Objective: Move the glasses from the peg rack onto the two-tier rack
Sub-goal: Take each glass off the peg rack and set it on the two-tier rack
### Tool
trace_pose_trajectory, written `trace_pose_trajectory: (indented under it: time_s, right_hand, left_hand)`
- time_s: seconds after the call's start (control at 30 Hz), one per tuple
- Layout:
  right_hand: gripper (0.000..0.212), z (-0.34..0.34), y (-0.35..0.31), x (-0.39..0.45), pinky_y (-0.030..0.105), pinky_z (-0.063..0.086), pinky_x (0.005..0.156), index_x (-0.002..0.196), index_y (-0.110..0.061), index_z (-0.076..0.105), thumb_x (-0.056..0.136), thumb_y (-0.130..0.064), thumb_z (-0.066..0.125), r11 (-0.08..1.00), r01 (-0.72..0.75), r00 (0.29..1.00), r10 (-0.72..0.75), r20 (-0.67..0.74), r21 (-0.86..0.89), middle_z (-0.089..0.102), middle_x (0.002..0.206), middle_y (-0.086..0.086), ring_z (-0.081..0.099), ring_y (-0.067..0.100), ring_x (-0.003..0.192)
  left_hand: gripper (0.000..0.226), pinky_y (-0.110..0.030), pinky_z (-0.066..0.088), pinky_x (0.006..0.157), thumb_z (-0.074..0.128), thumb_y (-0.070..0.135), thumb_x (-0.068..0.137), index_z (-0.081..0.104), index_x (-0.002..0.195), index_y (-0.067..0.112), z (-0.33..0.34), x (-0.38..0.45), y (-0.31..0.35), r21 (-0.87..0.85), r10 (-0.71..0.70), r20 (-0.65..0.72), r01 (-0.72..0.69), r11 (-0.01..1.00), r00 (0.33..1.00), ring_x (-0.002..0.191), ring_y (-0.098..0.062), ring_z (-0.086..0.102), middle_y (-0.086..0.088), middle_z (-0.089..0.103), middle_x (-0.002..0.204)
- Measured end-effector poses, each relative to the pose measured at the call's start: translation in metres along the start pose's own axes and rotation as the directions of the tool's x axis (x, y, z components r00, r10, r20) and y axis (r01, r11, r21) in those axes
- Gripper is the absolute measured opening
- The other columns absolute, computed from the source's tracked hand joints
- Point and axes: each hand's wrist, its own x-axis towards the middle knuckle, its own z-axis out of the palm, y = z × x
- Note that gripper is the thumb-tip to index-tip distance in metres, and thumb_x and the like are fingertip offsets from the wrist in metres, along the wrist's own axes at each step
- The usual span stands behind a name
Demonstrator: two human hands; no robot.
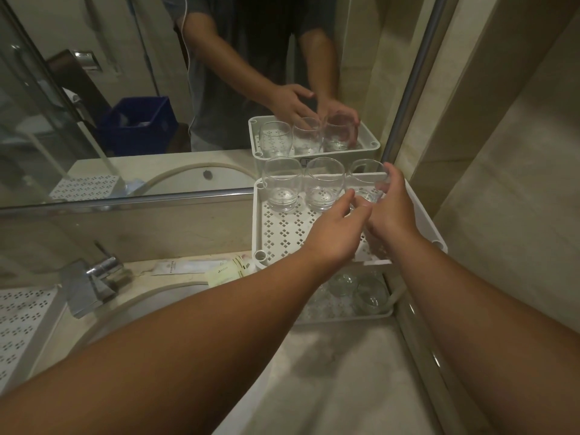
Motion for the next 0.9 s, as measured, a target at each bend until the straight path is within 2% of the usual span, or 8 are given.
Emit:
trace_pose_trajectory:
  time_s: [0.07, 0.17, 0.23, 0.43, 0.53, 0.63, 0.8, 0.9]
  right_hand:
    - [0.077, 0.001, 0.002, 0.001, 0.034, 0.044, 0.092, 0.145, -0.042, 0.029, 0.084, -0.027, 0.075, 1.0, 0.011, 1.0, -0.011, 0.006, -0.012, 0.048, 0.141, -0.003, 0.053, 0.019, 0.119]
    - [0.081, 0.002, 0.003, 0.003, 0.033, 0.041, 0.093, 0.148, -0.043, 0.024, 0.086, -0.029, 0.074, 0.999, 0.02, 1.0, -0.019, 0.02, -0.043, 0.044, 0.148, -0.002, 0.048, 0.021, 0.128]
    - [0.084, 0.002, 0.002, 0.004, 0.036, 0.04, 0.102, 0.15, -0.042, 0.02, 0.087, -0.028, 0.073, 0.998, 0.022, 0.999, -0.02, 0.03, -0.059, 0.04, 0.152, -0.001, 0.044, 0.022, 0.133]
    - [0.092, -0.001, -0.004, -0.004, 0.032, 0.039, 0.098, 0.154, -0.036, 0.011, 0.087, -0.028, 0.073, 0.994, 0.042, 0.999, -0.043, -0.013, -0.1, 0.031, 0.158, -0.002, 0.041, 0.022, 0.137]
    - [0.088, -0.008, -0.012, -0.016, 0.033, 0.033, 0.107, 0.154, -0.03, 0.018, 0.086, -0.033, 0.073, 0.975, 0.118, 0.99, -0.131, -0.06, -0.188, 0.03, 0.157, 0.001, 0.036, 0.022, 0.14]
    - [0.075, -0.013, -0.023, -0.031, 0.025, 0.032, 0.099, 0.149, -0.026, 0.03, 0.087, -0.031, 0.071, 0.943, 0.218, 0.963, -0.249, -0.1, -0.253, 0.031, 0.154, 0.0, 0.038, 0.019, 0.136]
    - [0.068, -0.014, -0.04, -0.07, 0.036, 0.045, 0.101, 0.146, -0.027, 0.034, 0.088, -0.032, 0.069, 0.92, 0.286, 0.942, -0.321, -0.098, -0.27, 0.028, 0.153, -0.001, 0.046, 0.019, 0.128]
    - [0.066, -0.009, -0.044, -0.099, 0.029, 0.051, 0.087, 0.144, -0.03, 0.035, 0.088, -0.032, 0.069, 0.904, 0.328, 0.927, -0.364, -0.092, -0.272, 0.022, 0.157, 0.0, 0.057, 0.017, 0.113]
  left_hand:
    - [0.077, -0.055, 0.047, 0.105, 0.048, 0.062, 0.082, 0.03, 0.154, 0.04, -0.001, 0.0, 0.0, -0.009, 0.001, -0.001, -0.001, 1.0, 1.0, 0.135, -0.035, 0.048, 0.003, 0.044, 0.154]
    - [0.073, -0.038, 0.056, 0.076, 0.049, 0.061, 0.086, 0.03, 0.154, 0.041, -0.003, 0.0, -0.001, -0.025, -0.008, -0.006, 0.008, 1.0, 1.0, 0.127, -0.033, 0.056, 0.002, 0.045, 0.153]
    - [0.072, -0.035, 0.054, 0.069, 0.05, 0.059, 0.086, 0.031, 0.153, 0.04, -0.003, 0.0, 0.0, -0.037, -0.006, -0.013, 0.006, 0.999, 1.0, 0.117, -0.029, 0.062, 0.002, 0.046, 0.151]
    - [0.067, -0.052, 0.05, 0.102, 0.053, 0.055, 0.088, 0.043, 0.149, 0.03, -0.003, -0.007, 0.0, 0.001, 0.093, -0.085, -0.094, 0.996, 0.992, 0.126, -0.029, 0.057, -0.001, 0.052, 0.146]
    - [0.058, -0.049, 0.052, 0.099, 0.054, 0.051, 0.093, 0.045, 0.146, 0.03, -0.007, -0.014, 0.005, -0.028, 0.095, -0.083, -0.098, 0.995, 0.992, 0.118, -0.025, 0.062, -0.001, 0.052, 0.144]
    - [0.061, -0.038, 0.056, 0.084, 0.058, 0.05, 0.086, 0.048, 0.143, 0.032, -0.016, -0.028, 0.014, -0.089, 0.098, -0.065, -0.104, 0.991, 0.993, 0.115, -0.024, 0.063, 0.0, 0.052, 0.143]
    - [0.065, -0.053, 0.047, 0.105, 0.06, 0.052, 0.076, 0.052, 0.138, 0.037, -0.043, -0.064, 0.016, -0.078, 0.182, -0.118, -0.191, 0.978, 0.976, 0.125, -0.024, 0.058, 0.01, 0.051, 0.142]
    - [0.061, -0.052, 0.047, 0.106, 0.061, 0.044, 0.079, 0.051, 0.139, 0.039, -0.064, -0.085, 0.007, -0.037, 0.239, -0.103, -0.244, 0.969, 0.965, 0.129, -0.019, 0.055, 0.025, 0.05, 0.131]
